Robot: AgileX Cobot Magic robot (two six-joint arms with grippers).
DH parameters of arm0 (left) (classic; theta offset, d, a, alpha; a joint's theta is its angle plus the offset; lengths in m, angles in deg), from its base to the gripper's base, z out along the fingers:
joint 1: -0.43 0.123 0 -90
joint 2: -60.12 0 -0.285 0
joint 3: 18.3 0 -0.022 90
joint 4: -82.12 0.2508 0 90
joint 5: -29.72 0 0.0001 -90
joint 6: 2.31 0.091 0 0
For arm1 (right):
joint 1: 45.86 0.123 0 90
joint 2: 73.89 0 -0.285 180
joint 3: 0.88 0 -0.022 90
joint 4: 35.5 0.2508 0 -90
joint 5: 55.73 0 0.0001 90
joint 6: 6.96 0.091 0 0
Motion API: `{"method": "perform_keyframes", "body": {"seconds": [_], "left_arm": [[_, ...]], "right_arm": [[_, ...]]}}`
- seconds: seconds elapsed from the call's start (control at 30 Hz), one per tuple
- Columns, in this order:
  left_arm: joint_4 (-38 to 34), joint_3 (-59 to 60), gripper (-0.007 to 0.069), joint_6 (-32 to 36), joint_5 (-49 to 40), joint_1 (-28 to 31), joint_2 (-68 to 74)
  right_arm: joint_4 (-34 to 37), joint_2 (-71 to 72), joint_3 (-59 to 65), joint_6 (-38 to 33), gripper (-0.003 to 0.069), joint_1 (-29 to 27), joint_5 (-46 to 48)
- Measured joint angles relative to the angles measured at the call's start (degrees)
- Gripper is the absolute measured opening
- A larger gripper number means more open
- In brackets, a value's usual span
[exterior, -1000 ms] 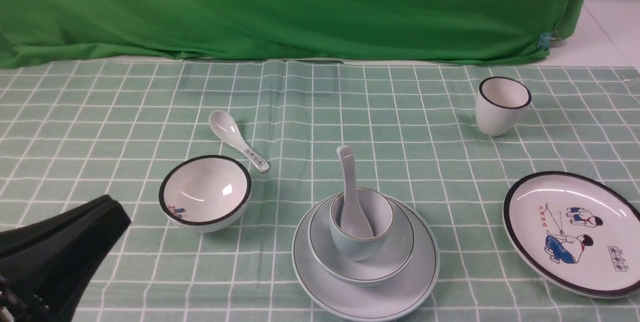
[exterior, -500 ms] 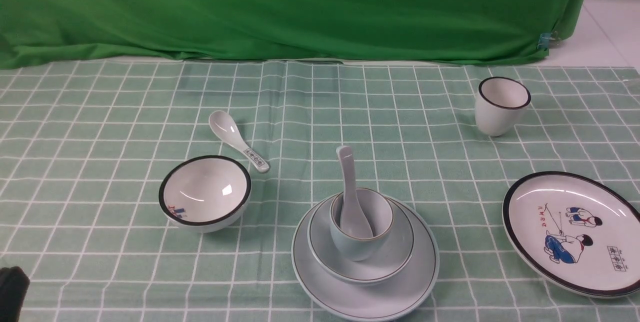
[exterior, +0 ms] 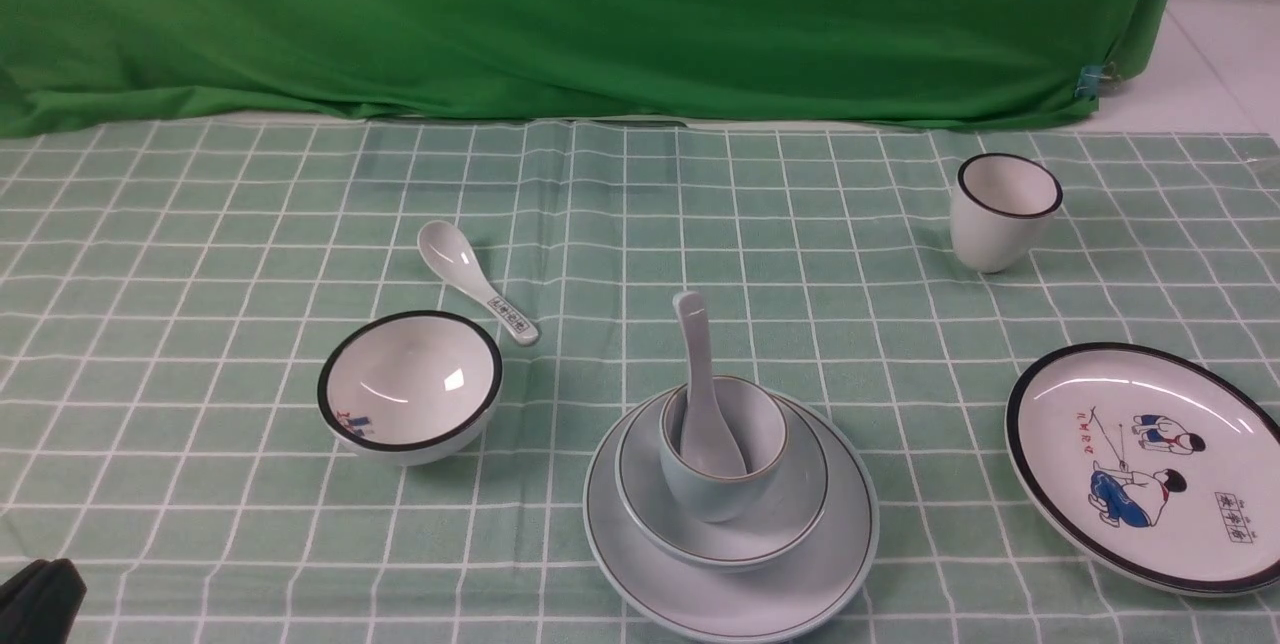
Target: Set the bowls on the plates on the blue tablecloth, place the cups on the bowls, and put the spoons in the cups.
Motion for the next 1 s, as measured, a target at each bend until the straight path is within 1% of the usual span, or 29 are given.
{"method": "perform_keyframes", "body": {"seconds": [0.67,0.8,0.93,1.0], "left_arm": [[0.2,0.0,0.0015,0.0,0.0,0.0,0.0],[0.2,0.0,0.0017,0.0,0.0,0.0,0.0],[0.2,0.0,0.0017,0.0,0.0,0.0,0.0],[0.2,0.0,0.0017,0.0,0.0,0.0,0.0]], "right_arm": [[0.0,0.0,0.0,-0.7,0.0238,0.0,0.2],[0.0,0.0,0.0,-3.0,0.0238,0.0,5.4],[0.0,0.0,0.1,-3.9,0.0238,-0.1,13.8],[0.0,0.4,0.8,-4.8,0.0238,-1.1,15.8]]}}
